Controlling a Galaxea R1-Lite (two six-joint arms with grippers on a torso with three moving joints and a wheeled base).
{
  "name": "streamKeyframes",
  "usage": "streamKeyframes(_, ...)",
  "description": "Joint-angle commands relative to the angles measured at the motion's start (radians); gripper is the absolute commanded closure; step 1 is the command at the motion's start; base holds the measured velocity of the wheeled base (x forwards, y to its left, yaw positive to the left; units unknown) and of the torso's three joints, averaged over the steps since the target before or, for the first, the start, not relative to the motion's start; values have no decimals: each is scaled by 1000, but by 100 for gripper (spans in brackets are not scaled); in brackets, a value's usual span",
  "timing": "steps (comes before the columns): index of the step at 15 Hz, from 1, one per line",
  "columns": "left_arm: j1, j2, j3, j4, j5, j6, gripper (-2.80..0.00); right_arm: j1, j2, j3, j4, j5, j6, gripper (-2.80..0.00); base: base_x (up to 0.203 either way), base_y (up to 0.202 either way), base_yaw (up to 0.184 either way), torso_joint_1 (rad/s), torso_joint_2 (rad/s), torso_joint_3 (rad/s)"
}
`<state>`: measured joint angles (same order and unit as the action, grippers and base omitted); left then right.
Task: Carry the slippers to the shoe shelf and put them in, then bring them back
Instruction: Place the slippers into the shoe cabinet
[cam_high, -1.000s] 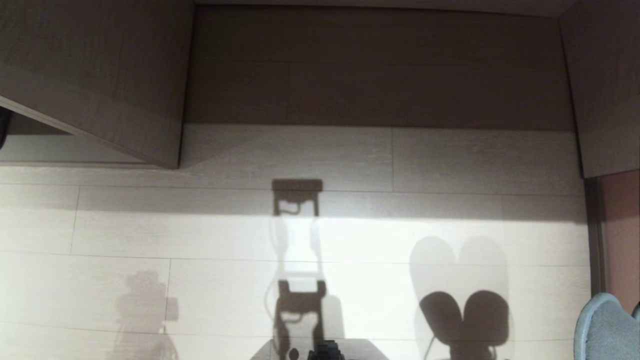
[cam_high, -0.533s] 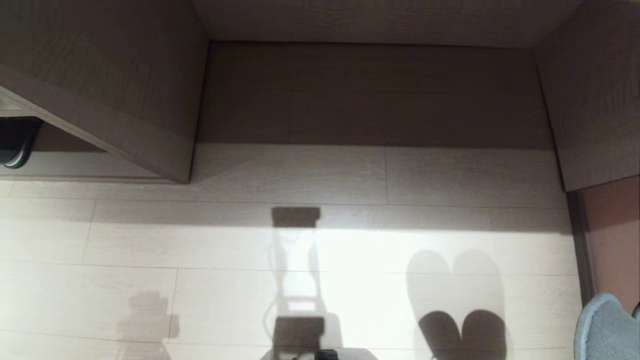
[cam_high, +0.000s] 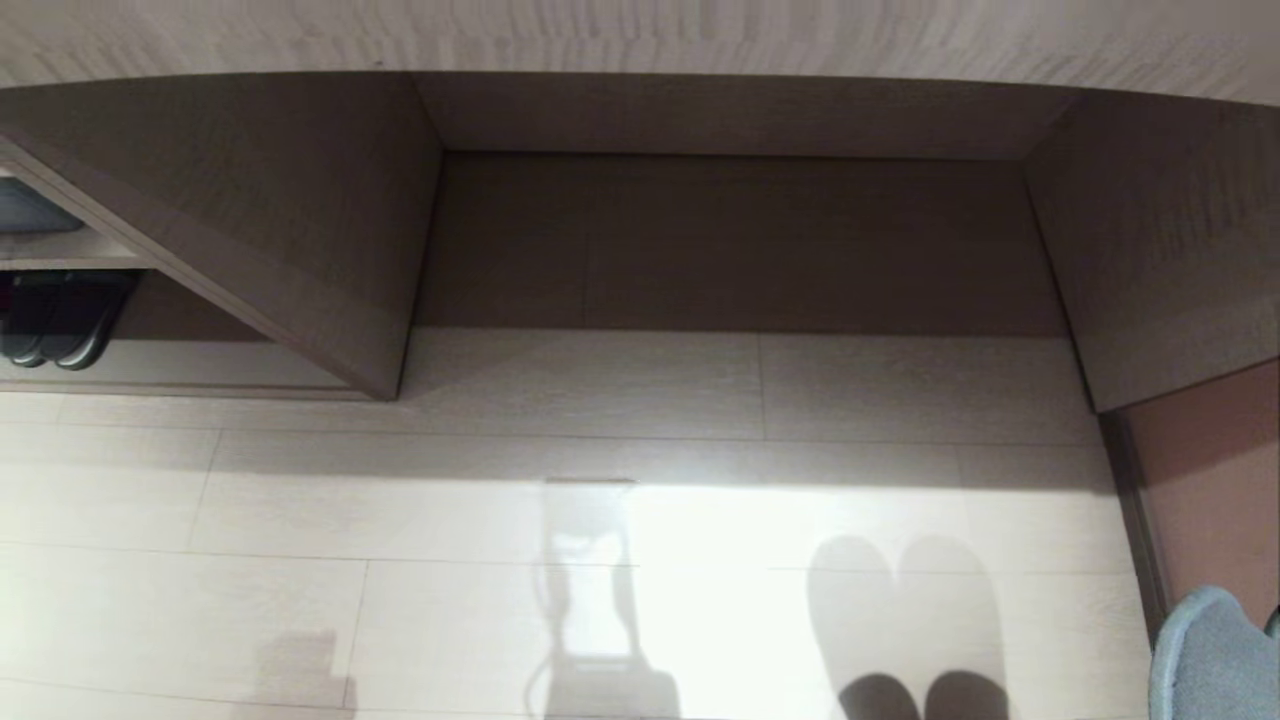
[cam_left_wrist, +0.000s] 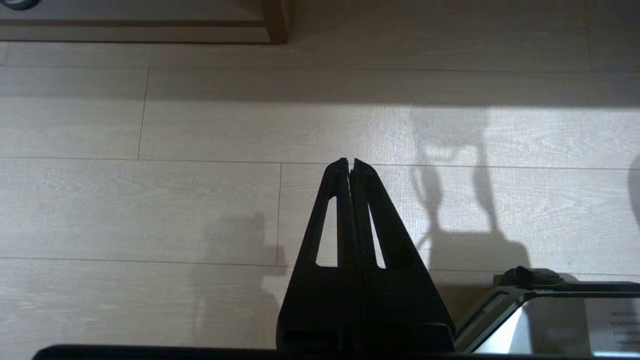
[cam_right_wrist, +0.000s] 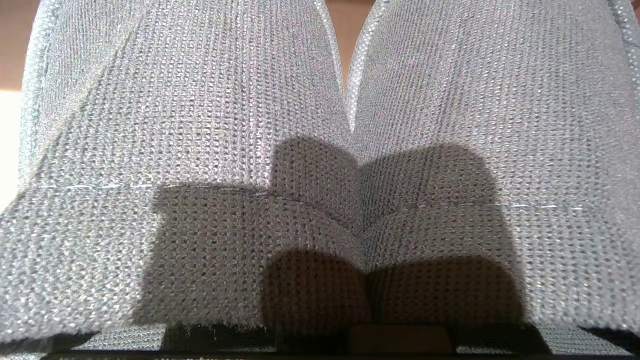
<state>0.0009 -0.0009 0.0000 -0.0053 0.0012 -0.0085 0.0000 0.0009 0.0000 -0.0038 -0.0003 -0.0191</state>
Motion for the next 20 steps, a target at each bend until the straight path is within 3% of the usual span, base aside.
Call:
streamKeyframes(1, 0, 1, 0, -1, 0, -1, 0, 0, 2, 2, -1, 0, -1, 0, 0, 0, 0, 2, -2, 212)
streamKeyframes(20, 0, 1, 0, -2, 2, -4, 0, 0, 2, 2, -1, 0, -1, 0, 0, 0, 0, 3, 3, 204)
